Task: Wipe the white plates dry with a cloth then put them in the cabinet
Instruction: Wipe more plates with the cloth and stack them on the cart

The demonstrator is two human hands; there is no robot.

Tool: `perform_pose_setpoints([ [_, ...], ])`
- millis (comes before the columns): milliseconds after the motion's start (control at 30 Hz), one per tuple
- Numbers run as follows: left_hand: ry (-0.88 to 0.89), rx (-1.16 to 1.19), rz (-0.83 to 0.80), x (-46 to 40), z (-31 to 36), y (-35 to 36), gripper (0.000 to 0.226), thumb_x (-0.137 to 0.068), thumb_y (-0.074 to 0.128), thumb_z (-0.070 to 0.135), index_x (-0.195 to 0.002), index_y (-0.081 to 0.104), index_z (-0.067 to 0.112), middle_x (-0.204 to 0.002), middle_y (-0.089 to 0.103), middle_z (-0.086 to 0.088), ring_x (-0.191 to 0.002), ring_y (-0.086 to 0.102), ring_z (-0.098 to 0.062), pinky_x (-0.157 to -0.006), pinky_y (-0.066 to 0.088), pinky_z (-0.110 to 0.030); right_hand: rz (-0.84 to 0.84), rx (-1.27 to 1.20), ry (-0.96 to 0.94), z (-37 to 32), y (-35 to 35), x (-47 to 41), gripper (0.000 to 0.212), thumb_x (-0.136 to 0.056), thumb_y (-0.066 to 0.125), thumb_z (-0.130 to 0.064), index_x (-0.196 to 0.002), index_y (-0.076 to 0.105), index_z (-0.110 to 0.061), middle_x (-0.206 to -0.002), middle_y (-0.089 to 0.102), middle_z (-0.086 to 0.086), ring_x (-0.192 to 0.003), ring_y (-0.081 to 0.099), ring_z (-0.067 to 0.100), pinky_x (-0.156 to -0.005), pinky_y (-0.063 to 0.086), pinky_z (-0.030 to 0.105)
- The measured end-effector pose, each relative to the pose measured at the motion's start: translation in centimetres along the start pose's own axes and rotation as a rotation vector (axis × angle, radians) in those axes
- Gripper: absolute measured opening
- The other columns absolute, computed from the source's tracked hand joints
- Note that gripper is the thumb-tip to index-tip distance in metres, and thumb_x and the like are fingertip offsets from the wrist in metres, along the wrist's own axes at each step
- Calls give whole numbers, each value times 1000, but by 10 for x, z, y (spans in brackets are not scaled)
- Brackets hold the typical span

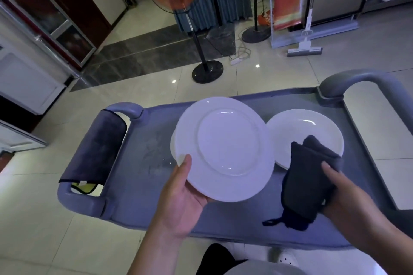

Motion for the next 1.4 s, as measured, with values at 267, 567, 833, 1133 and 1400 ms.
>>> perform_pose_setpoints([
  [267, -37, 38, -79, -4, 1, -42, 66, -58, 97, 46, -117, 78, 22, -125, 73, -6, -111, 71, -23, -76, 62, -37, -136, -63, -4, 4, 91, 0, 45, -95, 44, -44, -137, 55, -33, -132, 67, -4, -125, 61, 17, -99, 48, 47],
  [567, -7, -78, -316, -25, 38, -81, 66, -56, 98, 22, -118, 76, 18, -116, 74, -11, -111, 69, -29, -84, 59, -38, 19, 120, -127, -27, 144, -9, 40, -105, 37, -42, -138, 55, -30, -129, 69, -1, -117, 66, 14, -92, 51, 43],
  [833, -99, -29, -452, -39, 51, -84, 66, -42, 101, 23, -104, 80, 17, -102, 77, -11, -96, 73, -26, -77, 58, -34, -428, 1709, -1061, -50, 301, 15, 59, -91, 41, -51, -150, 37, -47, -166, 19, -9, -156, 7, 16, -121, 4, 60],
  [1133, -192, 100, -447, -48, 56, -108, 53, -53, 76, 10, -103, 81, 23, -106, 76, -10, -95, 73, -25, -67, 62, -38, -426, 1802, -746, -19, 333, -42, 60, -92, 33, -60, -150, 37, -43, -164, 21, -20, -152, 5, 1, -122, -4, 47],
  [1400, -171, 319, -428, -51, 81, -139, 73, -24, 101, 21, -95, 83, 16, -98, 78, -9, -88, 76, -22, -61, 61, -32, -113, 1066, -353, -30, 281, -44, 22, -106, 49, -25, -119, 60, -37, -105, 66, -36, -101, 58, -15, -90, 44, 17],
])
Point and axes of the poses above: each hand's wrist, its own x-axis away from the middle knuckle, its own y-axis out of the palm, z = x × y, the point moved 7 cm from there along -x, towards the middle knuckle
